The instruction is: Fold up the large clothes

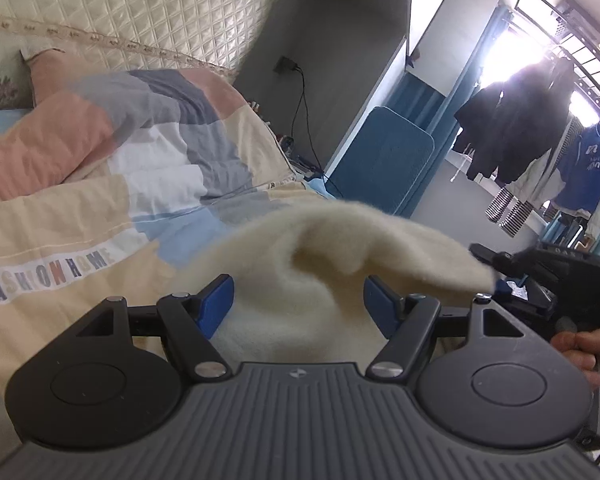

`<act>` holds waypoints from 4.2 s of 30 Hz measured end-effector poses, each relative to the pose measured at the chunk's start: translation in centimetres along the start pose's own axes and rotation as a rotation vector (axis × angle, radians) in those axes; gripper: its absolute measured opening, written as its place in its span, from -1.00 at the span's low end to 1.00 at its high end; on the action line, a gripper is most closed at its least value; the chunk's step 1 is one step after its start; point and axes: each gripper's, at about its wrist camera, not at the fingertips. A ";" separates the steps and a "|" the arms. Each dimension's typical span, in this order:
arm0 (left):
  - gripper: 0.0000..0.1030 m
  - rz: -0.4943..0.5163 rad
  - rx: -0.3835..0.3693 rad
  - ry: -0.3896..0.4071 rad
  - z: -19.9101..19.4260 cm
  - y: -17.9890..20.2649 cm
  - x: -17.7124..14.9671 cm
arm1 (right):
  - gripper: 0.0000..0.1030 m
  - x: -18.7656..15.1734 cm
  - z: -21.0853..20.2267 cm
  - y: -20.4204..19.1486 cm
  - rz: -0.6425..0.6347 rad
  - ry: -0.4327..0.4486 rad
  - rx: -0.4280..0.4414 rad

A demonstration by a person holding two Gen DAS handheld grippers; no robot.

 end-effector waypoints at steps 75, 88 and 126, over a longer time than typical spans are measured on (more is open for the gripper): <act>-0.60 -0.289 -0.186 0.136 -8.0 6.0 -2.3 | -0.60 -0.9 -15.9 -2.4 -0.108 0.356 -0.129; -0.64 -0.206 -0.345 0.336 -15.7 13.6 5.8 | -0.61 4.3 -23.4 -15.6 -0.388 0.481 0.015; -0.63 -0.076 -0.193 0.113 17.4 17.3 14.8 | -0.60 21.7 -2.3 -7.5 -0.638 0.399 -0.355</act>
Point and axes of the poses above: each gripper's, at about its wrist camera, not at the fingertips, and z roughly the way its jaws point, y to its right, x to its top, and after that the axes turned 1 degree about y, right-handed
